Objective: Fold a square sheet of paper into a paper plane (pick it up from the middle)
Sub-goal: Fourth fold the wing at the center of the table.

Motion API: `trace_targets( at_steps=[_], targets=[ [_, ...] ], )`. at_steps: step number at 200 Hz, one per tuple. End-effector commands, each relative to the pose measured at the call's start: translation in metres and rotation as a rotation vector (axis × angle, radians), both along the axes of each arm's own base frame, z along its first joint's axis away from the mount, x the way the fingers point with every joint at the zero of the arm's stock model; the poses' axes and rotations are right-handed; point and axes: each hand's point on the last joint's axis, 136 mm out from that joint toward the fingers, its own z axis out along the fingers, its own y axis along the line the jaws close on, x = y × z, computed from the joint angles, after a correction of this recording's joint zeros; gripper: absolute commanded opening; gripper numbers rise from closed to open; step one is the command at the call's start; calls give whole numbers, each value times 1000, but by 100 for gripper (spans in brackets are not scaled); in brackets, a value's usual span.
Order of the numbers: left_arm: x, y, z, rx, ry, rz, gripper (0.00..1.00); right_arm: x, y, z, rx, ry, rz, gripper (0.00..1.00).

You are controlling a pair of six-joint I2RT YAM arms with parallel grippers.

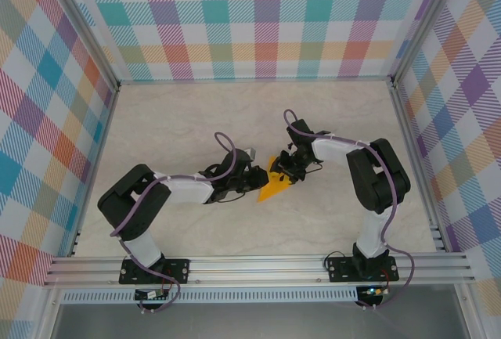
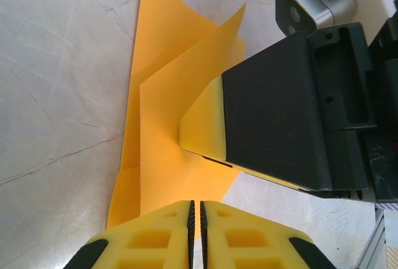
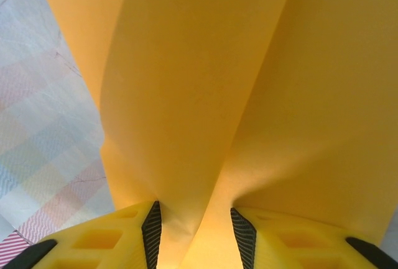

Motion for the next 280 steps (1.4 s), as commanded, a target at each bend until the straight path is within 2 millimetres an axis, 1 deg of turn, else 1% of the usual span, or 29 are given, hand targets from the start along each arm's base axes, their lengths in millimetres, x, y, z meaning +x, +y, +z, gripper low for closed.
trace_targets(
  at_steps=[1, 63, 82, 114, 140, 173, 190, 233, 280],
  targets=[
    [1, -7, -5, -8, 14, -7, 12, -38, -59, -65, -310, 163, -44, 39],
    [1, -9, -20, 16, 56, -8, 9, -38, -57, -65, -301, 167, -37, 41],
    [1, -4, -27, 46, 72, 7, 9, -38, -57, -66, -303, 178, -35, 41],
    [0, 2, -33, 86, 87, 21, 7, -39, -56, -68, -307, 192, -41, 38],
    [-2, 2, -37, 94, 99, 13, 7, -38, -56, -68, -305, 196, -39, 38],
    [-2, 2, -38, 107, 106, 10, 7, -39, -55, -69, -306, 205, -35, 38],
    [-2, 1, -38, 105, 106, 6, 7, -38, -54, -70, -301, 204, -31, 35],
    [0, -10, -30, 52, 88, -25, 7, -38, -54, -72, -305, 211, -25, 36],
    [4, -12, -22, 59, 63, -28, 7, -40, -55, -76, -313, 223, -21, 36]
  ],
)
